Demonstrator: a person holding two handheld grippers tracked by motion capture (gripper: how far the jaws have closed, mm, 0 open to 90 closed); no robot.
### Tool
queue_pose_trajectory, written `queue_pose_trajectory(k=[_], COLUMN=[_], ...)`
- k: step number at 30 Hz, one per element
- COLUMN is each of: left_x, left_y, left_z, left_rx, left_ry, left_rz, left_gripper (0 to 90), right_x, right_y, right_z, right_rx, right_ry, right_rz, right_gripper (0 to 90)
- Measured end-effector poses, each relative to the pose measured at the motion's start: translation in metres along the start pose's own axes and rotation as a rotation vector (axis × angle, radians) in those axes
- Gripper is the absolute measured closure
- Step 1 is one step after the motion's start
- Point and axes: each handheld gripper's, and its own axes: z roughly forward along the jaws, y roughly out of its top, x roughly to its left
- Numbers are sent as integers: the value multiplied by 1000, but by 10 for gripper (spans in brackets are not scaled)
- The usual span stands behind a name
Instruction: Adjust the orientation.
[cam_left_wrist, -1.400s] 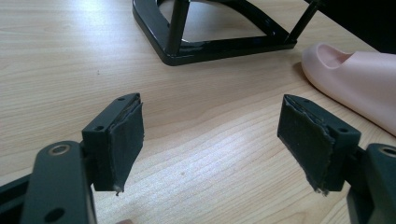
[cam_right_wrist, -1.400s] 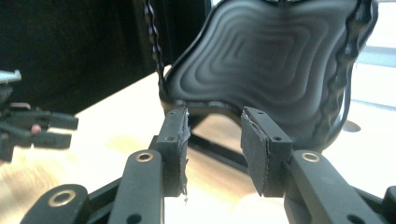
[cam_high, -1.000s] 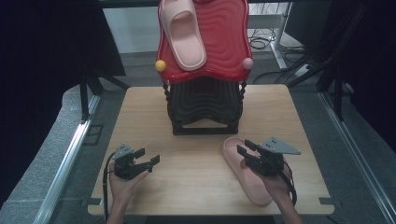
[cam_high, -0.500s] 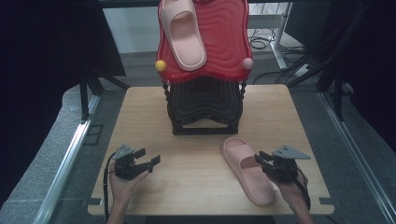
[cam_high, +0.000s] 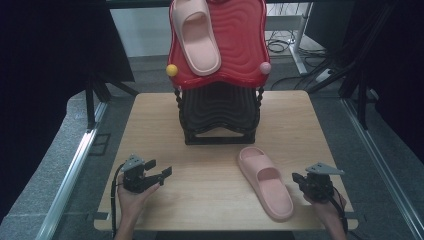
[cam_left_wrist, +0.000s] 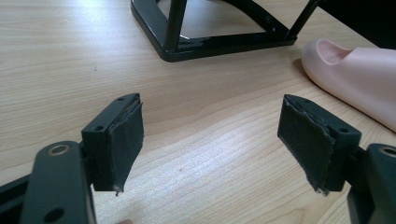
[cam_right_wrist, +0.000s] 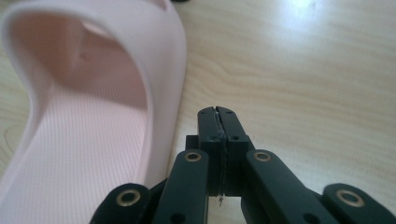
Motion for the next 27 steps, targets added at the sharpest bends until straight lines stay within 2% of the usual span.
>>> queue_pose_trajectory(k=[4, 9, 13, 20, 27], left_x=[0, -1, -2, -2, -3], left_y=[0, -1, -1, -1, -2], left_z=[0, 1, 2, 2, 4], left_rx=[2, 5, 8, 9, 16], left_ry=[-4, -6, -8, -10, -14], left_rz=[1, 3, 3, 5, 9], left_gripper=[227, 227, 227, 227, 227], right_x=[2, 9, 18, 27, 47], right_y=[-8, -15, -16, -16, -15], right_z=[3, 7, 7, 4, 6], right_rx=[32, 62, 77, 82, 92], right_ry=[10, 53, 90, 152, 222], right_rz=[-16, -31, -72, -99, -149], right_gripper=[899, 899, 900, 900, 900])
